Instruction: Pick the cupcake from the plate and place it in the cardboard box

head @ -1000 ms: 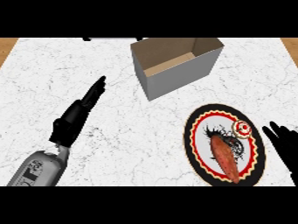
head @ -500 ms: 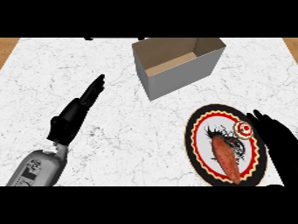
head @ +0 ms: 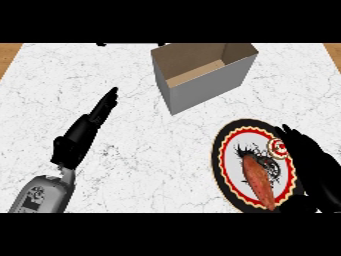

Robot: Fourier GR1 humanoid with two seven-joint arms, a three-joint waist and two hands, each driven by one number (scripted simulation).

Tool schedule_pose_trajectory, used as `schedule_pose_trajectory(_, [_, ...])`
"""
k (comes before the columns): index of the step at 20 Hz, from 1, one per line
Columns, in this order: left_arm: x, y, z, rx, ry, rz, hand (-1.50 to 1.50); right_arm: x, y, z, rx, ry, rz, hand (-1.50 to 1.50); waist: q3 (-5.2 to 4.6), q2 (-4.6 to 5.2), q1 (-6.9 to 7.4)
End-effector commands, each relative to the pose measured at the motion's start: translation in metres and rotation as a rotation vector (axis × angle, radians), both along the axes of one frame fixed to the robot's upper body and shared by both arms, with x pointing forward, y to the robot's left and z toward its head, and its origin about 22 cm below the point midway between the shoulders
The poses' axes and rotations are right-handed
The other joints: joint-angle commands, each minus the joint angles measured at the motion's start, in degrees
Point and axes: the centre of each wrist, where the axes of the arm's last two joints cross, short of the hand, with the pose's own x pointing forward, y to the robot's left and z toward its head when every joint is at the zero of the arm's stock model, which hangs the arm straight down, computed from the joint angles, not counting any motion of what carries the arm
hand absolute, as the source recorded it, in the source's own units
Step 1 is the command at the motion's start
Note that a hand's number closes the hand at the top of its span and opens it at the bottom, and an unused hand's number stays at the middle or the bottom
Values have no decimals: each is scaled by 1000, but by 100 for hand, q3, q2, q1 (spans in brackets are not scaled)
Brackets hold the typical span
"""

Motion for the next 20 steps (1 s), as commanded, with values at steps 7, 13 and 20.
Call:
schedule_pose_trajectory(7, [1,-6,-4,6,-9,-3,0,17,-9,-26,-6,-45,32,-150,-2,-2,-9])
schedule_pose_trajectory(13, [-2,1,-4,12,19,-8,0,35,-7,-34,-17,-5,10,-150,-2,-1,1])
schedule_pose_trajectory(20, [-2,-8,-5,3,3,3,0,14,-12,-54,-54,81,13,-150,-2,-3,-17])
